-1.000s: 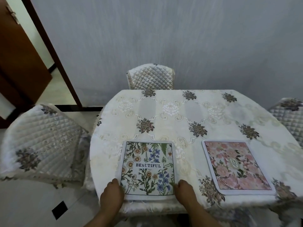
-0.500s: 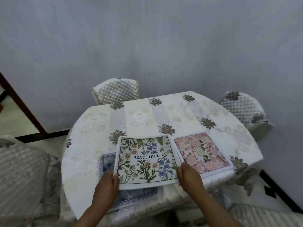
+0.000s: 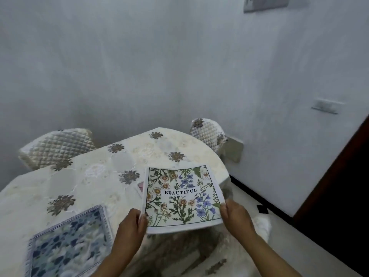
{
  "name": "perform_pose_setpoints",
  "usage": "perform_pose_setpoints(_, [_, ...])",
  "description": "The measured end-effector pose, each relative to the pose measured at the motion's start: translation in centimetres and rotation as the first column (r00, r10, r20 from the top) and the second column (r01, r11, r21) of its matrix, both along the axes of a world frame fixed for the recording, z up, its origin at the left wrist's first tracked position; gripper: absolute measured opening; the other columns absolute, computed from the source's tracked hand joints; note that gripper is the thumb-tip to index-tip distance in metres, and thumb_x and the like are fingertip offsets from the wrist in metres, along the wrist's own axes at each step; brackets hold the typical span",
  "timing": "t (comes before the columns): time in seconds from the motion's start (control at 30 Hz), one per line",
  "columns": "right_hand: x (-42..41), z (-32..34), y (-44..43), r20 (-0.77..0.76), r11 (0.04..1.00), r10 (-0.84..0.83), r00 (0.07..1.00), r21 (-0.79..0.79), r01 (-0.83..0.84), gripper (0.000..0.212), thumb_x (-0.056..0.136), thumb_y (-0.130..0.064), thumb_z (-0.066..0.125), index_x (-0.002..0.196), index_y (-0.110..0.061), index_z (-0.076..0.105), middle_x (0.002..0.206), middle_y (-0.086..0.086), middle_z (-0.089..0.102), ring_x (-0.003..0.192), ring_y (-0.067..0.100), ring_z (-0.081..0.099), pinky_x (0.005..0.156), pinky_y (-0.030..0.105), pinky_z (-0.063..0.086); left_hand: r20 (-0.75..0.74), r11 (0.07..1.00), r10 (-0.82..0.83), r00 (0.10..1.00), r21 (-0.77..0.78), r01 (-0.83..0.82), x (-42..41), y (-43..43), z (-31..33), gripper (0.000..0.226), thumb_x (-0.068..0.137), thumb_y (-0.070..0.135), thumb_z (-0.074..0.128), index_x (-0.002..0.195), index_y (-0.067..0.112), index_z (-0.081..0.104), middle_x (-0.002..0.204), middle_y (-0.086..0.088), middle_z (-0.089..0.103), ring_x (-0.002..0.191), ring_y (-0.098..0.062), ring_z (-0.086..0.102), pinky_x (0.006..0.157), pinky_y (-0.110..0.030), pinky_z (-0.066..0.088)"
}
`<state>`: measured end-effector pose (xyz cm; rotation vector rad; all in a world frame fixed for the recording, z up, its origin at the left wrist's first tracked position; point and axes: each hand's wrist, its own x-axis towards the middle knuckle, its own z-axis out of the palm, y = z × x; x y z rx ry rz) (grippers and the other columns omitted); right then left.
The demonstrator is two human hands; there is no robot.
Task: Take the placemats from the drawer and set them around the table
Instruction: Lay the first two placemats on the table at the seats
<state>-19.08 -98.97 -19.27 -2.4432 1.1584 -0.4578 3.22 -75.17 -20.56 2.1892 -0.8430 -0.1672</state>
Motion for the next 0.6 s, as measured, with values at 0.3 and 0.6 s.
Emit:
perform_pose_setpoints(0.3, [-21.0,2.8,-11.4,0.012,0.991,-0.134,0.991,-0.006,0.134,0.021,0.097,-0.032,0.037,0.081,-0.02,0.043,0.079,0.005,0.059,0.069,0.024,0.054,0.058,0.03,0.034,0.02,0.993,-0.111,0.994,-0.034,0.112,-19.0,-13.5,2.5,0.018,0.096,0.028,0.053,0.08,0.022,0.048,0.067,0.001,0.057,0.058,-0.014,0.052,0.05,-0.027,0.038])
perform_pose_setpoints(0.6, [-29.1,3.4,-20.8,0.013,0.984,-0.176,0.984,-0.035,0.177,0.025,0.098,-0.033,0.033,0.084,-0.017,0.046,0.088,0.009,0.064,0.069,0.021,0.052,0.057,0.03,0.034,0.034,0.993,-0.114,0.993,-0.032,0.115,-26.3,-23.9,3.8,0.017,0.093,0.024,0.059,0.079,0.02,0.05,0.065,0.001,0.057,0.058,-0.015,0.052,0.051,-0.028,0.036])
